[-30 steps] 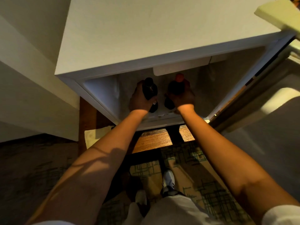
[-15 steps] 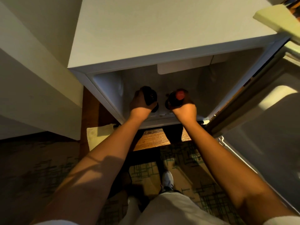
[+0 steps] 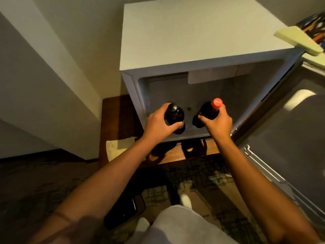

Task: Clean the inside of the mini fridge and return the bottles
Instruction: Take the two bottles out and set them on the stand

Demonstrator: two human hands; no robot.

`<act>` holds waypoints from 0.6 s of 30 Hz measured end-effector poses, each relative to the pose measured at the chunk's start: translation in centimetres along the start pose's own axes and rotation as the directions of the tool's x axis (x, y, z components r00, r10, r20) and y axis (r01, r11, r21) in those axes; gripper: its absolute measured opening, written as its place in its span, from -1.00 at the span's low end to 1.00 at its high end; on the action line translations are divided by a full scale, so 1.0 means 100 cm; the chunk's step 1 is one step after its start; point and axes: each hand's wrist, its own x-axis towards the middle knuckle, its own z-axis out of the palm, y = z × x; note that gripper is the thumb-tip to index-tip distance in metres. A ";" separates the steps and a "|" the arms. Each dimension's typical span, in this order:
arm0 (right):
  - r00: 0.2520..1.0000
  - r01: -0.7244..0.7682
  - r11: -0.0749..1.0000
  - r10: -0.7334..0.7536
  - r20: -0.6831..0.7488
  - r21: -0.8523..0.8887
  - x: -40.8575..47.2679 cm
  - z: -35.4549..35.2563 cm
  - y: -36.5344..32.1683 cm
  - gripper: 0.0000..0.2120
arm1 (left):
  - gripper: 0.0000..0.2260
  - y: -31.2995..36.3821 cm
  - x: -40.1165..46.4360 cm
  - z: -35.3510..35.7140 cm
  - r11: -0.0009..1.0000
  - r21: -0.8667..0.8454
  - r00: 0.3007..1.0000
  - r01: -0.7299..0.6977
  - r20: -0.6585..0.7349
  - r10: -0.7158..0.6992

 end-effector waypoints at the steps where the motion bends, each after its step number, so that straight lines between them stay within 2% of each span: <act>1: 1.000 0.025 1.000 -0.025 0.000 0.015 -0.009 -0.005 -0.004 -0.43 | -0.39 0.001 -0.008 -0.009 0.999 -0.025 1.000 -0.020 0.002 0.020; 7: 0.990 0.137 0.988 -0.139 0.018 0.070 -0.058 -0.024 -0.030 -0.36 | -0.42 0.002 -0.050 -0.052 0.987 -0.143 0.997 -0.068 -0.044 0.062; 13: 0.967 0.246 0.945 -0.256 0.015 0.217 -0.111 -0.040 -0.075 -0.44 | -0.46 -0.002 -0.088 -0.102 0.958 -0.278 0.992 -0.074 -0.119 0.042; 18: 0.939 0.233 0.889 -0.311 0.147 0.394 -0.161 -0.041 -0.111 -0.44 | -0.47 -0.017 -0.124 -0.143 0.942 -0.323 0.980 -0.093 -0.195 0.030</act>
